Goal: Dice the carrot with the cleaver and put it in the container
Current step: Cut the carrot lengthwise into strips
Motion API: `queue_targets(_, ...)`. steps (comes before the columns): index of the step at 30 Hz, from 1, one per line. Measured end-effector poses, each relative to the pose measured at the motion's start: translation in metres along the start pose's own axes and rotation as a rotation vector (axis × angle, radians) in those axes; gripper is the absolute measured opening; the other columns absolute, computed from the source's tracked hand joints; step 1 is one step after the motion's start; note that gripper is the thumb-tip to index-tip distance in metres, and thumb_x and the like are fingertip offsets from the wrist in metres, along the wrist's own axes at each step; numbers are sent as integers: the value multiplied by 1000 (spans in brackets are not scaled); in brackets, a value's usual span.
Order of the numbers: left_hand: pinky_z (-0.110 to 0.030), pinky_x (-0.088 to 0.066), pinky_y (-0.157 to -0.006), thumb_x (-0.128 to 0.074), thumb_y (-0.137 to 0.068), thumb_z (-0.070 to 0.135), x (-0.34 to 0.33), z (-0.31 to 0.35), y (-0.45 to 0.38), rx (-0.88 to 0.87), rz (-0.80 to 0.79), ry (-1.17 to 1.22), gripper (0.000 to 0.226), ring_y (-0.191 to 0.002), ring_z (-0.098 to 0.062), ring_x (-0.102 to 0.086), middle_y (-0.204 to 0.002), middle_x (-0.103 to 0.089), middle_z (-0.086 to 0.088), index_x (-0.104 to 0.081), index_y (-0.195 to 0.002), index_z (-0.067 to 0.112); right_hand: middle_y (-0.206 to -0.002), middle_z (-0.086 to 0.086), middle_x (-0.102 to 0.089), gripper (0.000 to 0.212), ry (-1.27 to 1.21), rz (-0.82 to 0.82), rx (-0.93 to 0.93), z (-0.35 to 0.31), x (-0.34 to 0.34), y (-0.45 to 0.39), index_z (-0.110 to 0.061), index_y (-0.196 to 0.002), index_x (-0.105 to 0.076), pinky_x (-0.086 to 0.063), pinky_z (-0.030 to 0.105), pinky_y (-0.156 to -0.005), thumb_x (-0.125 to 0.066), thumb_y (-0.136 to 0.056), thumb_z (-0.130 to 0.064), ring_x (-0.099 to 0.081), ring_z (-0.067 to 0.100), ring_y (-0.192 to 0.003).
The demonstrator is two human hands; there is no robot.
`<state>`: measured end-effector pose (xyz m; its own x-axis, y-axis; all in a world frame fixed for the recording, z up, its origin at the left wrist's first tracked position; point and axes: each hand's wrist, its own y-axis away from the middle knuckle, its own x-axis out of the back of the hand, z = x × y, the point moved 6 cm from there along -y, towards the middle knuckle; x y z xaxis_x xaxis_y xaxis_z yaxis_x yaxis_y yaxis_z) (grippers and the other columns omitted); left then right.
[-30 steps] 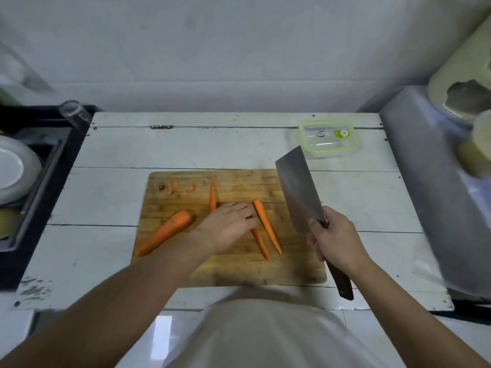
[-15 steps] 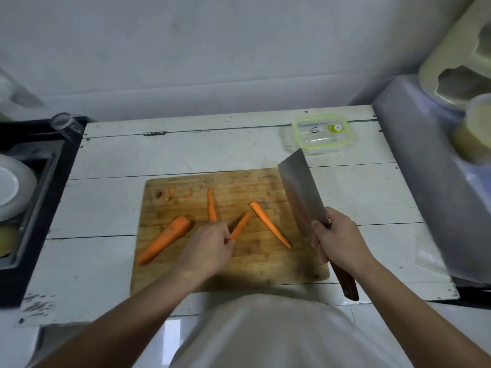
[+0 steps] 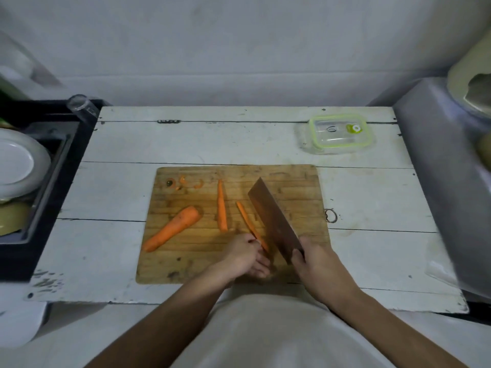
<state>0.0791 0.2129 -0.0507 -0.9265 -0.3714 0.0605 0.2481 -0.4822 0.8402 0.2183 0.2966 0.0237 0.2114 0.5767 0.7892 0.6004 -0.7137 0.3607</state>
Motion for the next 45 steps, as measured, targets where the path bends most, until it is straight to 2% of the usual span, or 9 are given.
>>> queue_targets(5, -30, -51, -46, -37, -111, 23, -4, 5, -3, -46, 40, -132, 22, -57, -28, -71, -75, -72, -16, -54, -101, 12, -99, 9, -65, 22, 69, -22, 9, -6, -1, 1, -18, -116, -55, -54, 40, -73, -43, -102, -30, -62, 28, -84)
queue_targets(11, -34, -59, -51, -38, -111, 24, 19, 10, 0, -120, 215, 22, 27, -59, -29, -70, -87, -71, -21, -51, -126, 4, -89, 6, -61, 18, 115, -37, 30, -8, -1, 2, -16, -110, -52, -38, 33, -60, -41, -103, -29, -50, 24, -71)
queue_targets(14, -33, -60, -53, -37, -112, 28, 18, 16, -2, -89, 183, 81, 34, -64, -29, -75, -90, -73, -23, -47, -135, 5, -100, 9, -68, 21, 151, -47, 44, -8, -4, 4, -15, -114, -52, -31, 28, -55, -40, -105, -30, -54, 25, -73)
queue_targets(17, -35, -63, -58, -38, -112, 26, 12, 27, -1, -57, 133, 62, 34, -70, -30, -77, -91, -74, -24, -46, -137, 4, -106, 9, -68, 24, 136, -53, 31, -6, -7, 5, -15, -118, -52, -34, 27, -63, -39, -105, -30, -57, 25, -80)
queue_targets(20, -36, -64, -59, -37, -112, 20, 11, 32, -1, -44, 138, 29, 30, -69, -30, -76, -90, -73, -26, -48, -135, 4, -106, 10, -65, 24, 118, -52, 9, -4, -10, 5, -14, -118, -52, -34, 28, -66, -38, -105, -29, -46, 20, -77)
queue_targets(25, -37, -64, -61, -41, -110, 18, 15, 29, -3, -60, 152, 37, 23, -65, -29, -76, -86, -73, -23, -53, -125, 5, -86, 5, -61, 19, 93, -59, 0, -3, -10, 5, -14, -110, -50, -36, 33, -62, -39, -105, -28, -57, 25, -76)
queue_targets(30, -32, -63, -57, -39, -111, 20, 13, 30, 2, -113, 176, -18, 24, -65, -27, -75, -85, -74, -20, -56, -115, 4, -91, 9, -67, 19, 131, -83, 4, -9, -13, 3, -15, -113, -48, -47, 38, -64, -39, -104, -30, -63, 29, -82)
queue_targets(37, -36, -64, -62, -33, -112, 20, 13, 32, 0, -115, 165, -92, 26, -70, -30, -76, -86, -73, -21, -54, -123, 9, -103, 7, -68, 22, 186, -110, 17, -13, -16, 3, -18, -120, -46, -57, 41, -73, -37, -104, -30, -65, 26, -86)
queue_targets(45, -42, -64, -64, -34, -111, 17, 11, 32, -1, -141, 214, -144, 23, -64, -29, -75, -81, -74, -18, -57, -112, 13, -102, 7, -67, 20, 204, -159, 12, -12, -25, 0, -16, -124, -43, -46, 32, -64, -40, -104, -22, -62, 22, -79)
